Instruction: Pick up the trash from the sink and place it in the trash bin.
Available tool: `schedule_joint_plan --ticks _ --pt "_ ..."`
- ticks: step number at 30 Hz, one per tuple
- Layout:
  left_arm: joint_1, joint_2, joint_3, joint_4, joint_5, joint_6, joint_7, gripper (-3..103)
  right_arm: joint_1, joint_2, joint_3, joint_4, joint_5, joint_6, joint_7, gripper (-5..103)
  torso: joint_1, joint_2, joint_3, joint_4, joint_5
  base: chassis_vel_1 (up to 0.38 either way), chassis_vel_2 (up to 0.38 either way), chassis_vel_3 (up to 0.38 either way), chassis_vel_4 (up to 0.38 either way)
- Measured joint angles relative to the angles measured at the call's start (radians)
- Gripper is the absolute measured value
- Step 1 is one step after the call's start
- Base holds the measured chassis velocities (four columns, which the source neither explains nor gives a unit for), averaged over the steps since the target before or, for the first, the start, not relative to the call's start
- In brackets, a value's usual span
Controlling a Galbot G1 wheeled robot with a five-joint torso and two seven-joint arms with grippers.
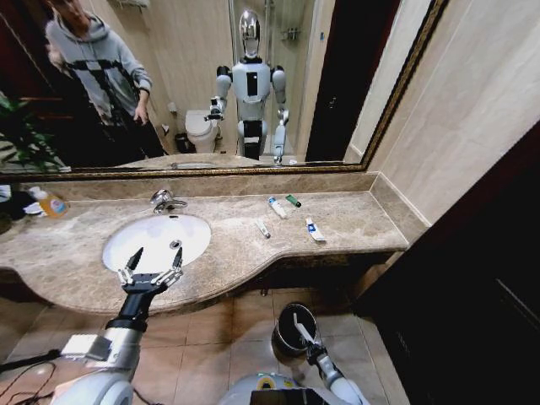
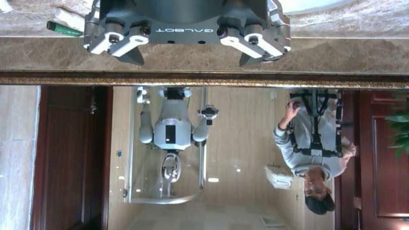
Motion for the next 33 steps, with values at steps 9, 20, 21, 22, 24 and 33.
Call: schedule_joint_plan --ticks 9,20,21,22,24,33 --pt "0.0 0.0 0.0 0.0 0.0 0.0 0.0 100 0.081 0.023 0.002 -0.115 -0.028 0.007 0.003 5 0.0 0.0 0.0 0.0 0.0 0.0 0.0 0.0 0.0" --pt "0.0 0.0 0.0 0.0 0.0 0.0 0.0 100 0.097 0.024 0.004 -0.122 -0.019 0.002 -0.006 37 0.0 0.0 0.0 0.0 0.0 0.0 0.0 0.0 0.0" --pt "0.0 0.0 0.0 0.0 0.0 0.0 0.0 100 0.094 0.025 0.004 -0.115 -0.018 0.001 -0.006 42 0.0 0.0 0.0 0.0 0.0 0.0 0.0 0.0 0.0" --pt "0.0 0.0 0.0 0.0 0.0 0.0 0.0 100 0.091 0.024 0.004 -0.11 -0.017 -0.001 -0.006 48 0.0 0.0 0.0 0.0 0.0 0.0 0.0 0.0 0.0" --pt "0.0 0.0 0.0 0.0 0.0 0.0 0.0 100 0.088 0.024 0.003 -0.105 -0.017 -0.002 -0.007 54 0.0 0.0 0.0 0.0 0.0 0.0 0.0 0.0 0.0" --pt "0.0 0.0 0.0 0.0 0.0 0.0 0.0 100 0.077 0.025 0.004 -0.089 -0.023 -0.003 -0.01 86 0.0 0.0 0.0 0.0 0.0 0.0 0.0 0.0 0.0"
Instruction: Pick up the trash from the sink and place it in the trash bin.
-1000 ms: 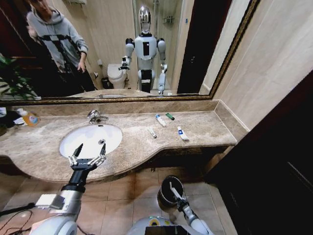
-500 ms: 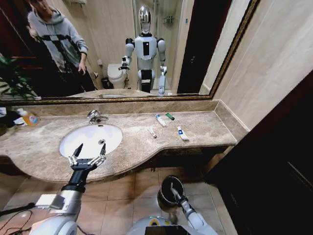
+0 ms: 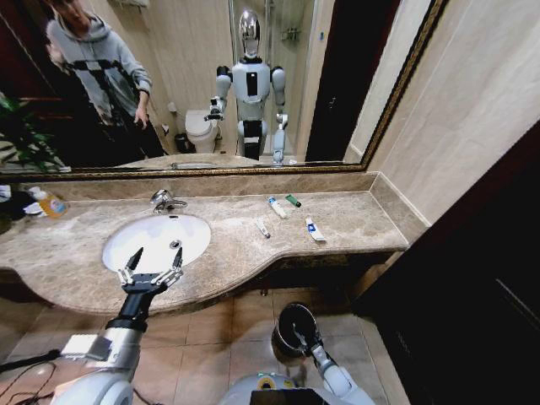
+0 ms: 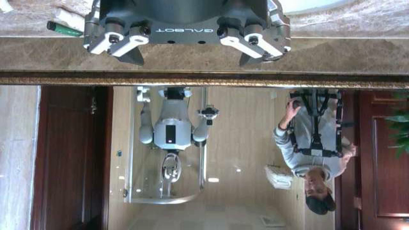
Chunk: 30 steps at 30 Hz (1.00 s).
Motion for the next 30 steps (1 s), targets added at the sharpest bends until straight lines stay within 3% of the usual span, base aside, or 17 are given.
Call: schedule_joint_plan --ticks 3,16,19,30 --pt "0.0 0.0 0.0 0.0 0.0 0.0 0.0 100 -0.008 -0.002 0.002 0.019 0.0 -0.004 0.0 99 0.0 0.0 0.0 0.0 0.0 0.0 0.0 0.0 0.0" --pt "0.0 0.0 0.0 0.0 0.0 0.0 0.0 100 -0.052 -0.014 0.016 0.097 0.019 -0.008 0.0 100 0.0 0.0 0.0 0.0 0.0002 0.0 0.0 0.0 0.0" --pt "0.0 0.0 0.0 0.0 0.0 0.0 0.0 100 -0.132 -0.054 0.044 0.268 0.102 -0.014 0.007 100 0.0 0.0 0.0 0.0001 0.0001 0.0 0.0 0.0 0.0" --pt "0.0 0.0 0.0 0.0 0.0 0.0 0.0 100 -0.356 -0.143 0.184 0.693 0.25 0.0 0.02 100 0.0 0.0 0.0 0.0 0.0 0.0 0.0 0.0 0.0"
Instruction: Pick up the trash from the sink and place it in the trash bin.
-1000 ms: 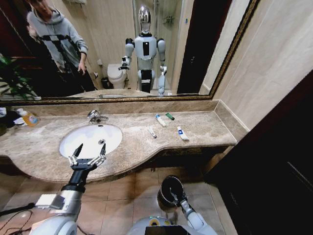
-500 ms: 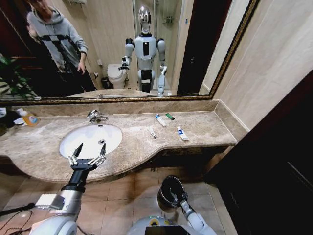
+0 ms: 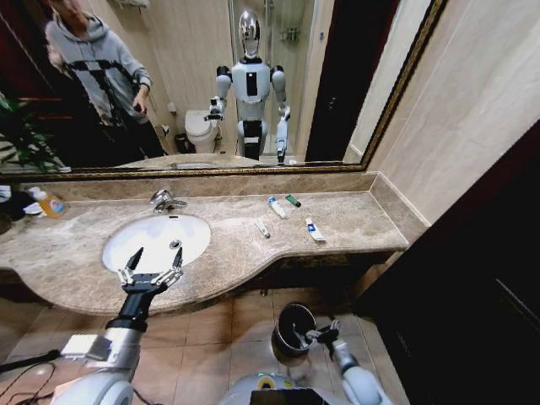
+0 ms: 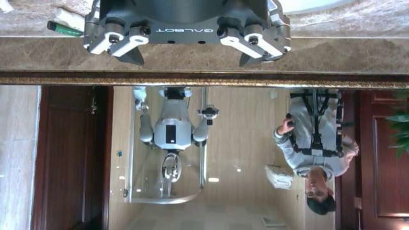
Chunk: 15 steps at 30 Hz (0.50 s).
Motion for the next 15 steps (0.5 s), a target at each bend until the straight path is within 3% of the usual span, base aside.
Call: schedule_joint_plan --ticks 10,15 --pt "0.0 0.0 0.0 0.0 0.0 0.0 0.0 100 -0.194 -0.013 0.06 0.335 0.034 0.002 0.025 100 0.0 0.0 0.0 -0.0001 0.0 0.0 0.0 0.0 0.0" --pt "0.0 0.0 0.0 0.0 0.0 0.0 0.0 100 -0.206 -0.012 0.061 0.394 0.024 -0.001 0.031 100 0.0 0.0 0.0 0.0 0.0001 0.0 0.0 0.0 0.0"
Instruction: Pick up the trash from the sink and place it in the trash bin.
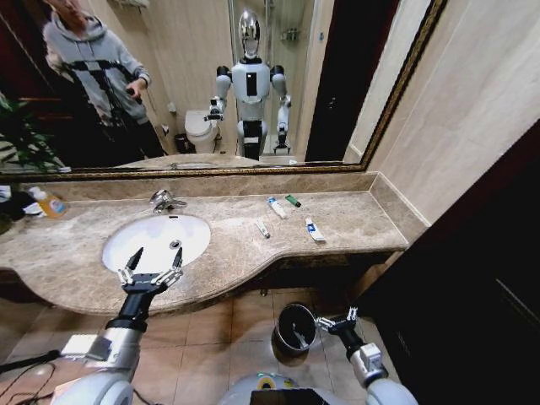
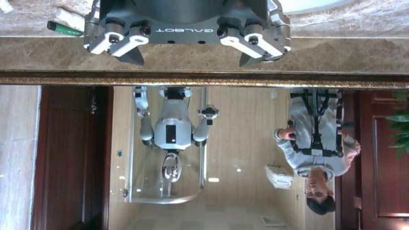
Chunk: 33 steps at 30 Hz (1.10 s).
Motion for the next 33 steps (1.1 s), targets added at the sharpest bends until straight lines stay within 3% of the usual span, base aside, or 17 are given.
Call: schedule_joint_plan --ticks 6,8,14,24,33 --pt "0.0 0.0 0.0 0.0 0.0 0.0 0.0 100 0.004 -0.002 0.0 0.056 0.0 -0.024 0.003 100 0.0 0.0 0.0 -0.0001 0.0 0.0 0.0 0.0 0.0" --pt "0.0 0.0 0.0 0.0 0.0 0.0 0.0 100 0.068 -0.012 0.0 0.128 0.002 -0.107 0.004 100 0.0 0.0 0.0 -0.0001 -0.0002 0.0 0.0 0.0 0.0" --pt "0.0 0.0 0.0 0.0 0.0 0.0 0.0 100 0.215 -0.047 -0.013 0.154 0.054 -0.209 0.006 100 0.0 0.0 0.0 0.0001 0.0 0.0 0.0 0.0 0.0" --pt "0.0 0.0 0.0 0.0 0.0 0.0 0.0 100 0.569 -0.092 -0.105 -0.066 0.182 -0.296 0.025 100 0.0 0.0 0.0 -0.0002 0.0 0.0 0.0 0.0 0.0" --pt "0.0 0.0 0.0 0.0 0.0 0.0 0.0 100 0.809 -0.053 -0.192 -0.248 0.217 -0.338 0.025 100 0.0 0.0 0.0 0.0002 0.0 0.0 0.0 0.0 0.0"
